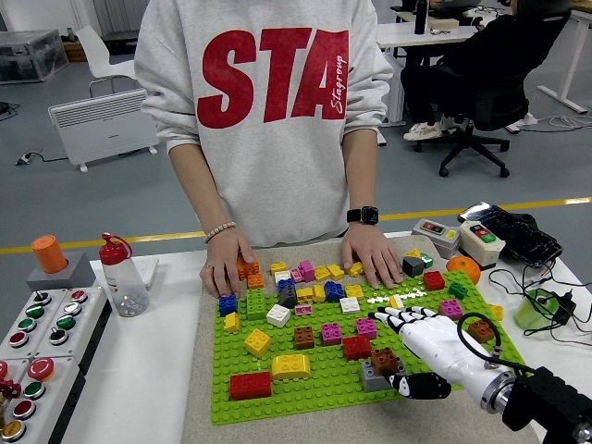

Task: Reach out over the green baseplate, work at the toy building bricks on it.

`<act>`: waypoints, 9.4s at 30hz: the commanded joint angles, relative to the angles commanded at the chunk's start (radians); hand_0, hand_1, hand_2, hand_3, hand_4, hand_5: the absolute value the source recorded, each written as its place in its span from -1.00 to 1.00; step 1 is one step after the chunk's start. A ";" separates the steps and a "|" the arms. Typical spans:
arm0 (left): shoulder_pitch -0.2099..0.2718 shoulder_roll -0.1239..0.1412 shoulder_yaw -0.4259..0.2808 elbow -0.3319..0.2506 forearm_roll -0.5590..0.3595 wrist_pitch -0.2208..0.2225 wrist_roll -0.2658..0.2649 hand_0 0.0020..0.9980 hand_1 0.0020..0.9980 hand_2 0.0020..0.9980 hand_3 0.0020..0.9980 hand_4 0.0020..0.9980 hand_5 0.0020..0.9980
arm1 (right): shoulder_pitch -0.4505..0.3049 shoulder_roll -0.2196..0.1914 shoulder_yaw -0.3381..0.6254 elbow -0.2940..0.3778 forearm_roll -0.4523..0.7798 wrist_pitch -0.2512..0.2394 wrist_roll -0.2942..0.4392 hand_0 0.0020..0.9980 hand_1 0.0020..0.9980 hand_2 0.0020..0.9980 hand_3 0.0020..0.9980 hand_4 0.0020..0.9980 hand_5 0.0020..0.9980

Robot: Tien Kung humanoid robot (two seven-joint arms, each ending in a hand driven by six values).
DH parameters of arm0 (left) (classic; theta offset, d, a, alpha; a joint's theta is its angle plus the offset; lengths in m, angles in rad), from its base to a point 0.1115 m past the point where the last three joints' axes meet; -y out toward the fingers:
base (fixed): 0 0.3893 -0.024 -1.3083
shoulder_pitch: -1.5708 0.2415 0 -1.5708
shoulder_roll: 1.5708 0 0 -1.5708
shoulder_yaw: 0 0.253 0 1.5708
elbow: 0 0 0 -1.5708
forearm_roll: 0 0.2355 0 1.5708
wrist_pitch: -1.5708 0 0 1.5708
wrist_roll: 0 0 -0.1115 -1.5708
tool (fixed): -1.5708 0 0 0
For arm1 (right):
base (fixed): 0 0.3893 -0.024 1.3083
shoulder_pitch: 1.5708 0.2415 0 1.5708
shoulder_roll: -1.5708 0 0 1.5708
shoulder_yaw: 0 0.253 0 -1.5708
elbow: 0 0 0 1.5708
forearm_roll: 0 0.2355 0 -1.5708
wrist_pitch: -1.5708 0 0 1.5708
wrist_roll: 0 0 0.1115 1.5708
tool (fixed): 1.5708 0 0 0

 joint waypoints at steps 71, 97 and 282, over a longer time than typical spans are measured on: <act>-0.002 0.000 0.000 0.000 0.009 0.000 0.002 0.30 0.37 0.35 0.14 -0.43 1.00 | 0.013 0.011 -0.075 -0.070 0.012 -0.073 0.077 0.15 0.24 0.18 0.09 -0.41 -0.67; -0.011 0.001 0.003 0.000 0.005 -0.001 0.000 0.30 0.37 0.35 0.13 -0.43 1.00 | 0.012 0.012 -0.063 -0.080 0.013 -0.066 0.064 0.15 0.24 0.19 0.10 -0.40 -0.69; -0.014 -0.009 0.004 0.000 0.032 -0.011 0.001 0.30 0.37 0.35 0.14 -0.43 1.00 | -0.393 0.287 0.806 0.047 1.146 0.027 0.337 0.69 0.65 0.67 0.68 0.04 -0.11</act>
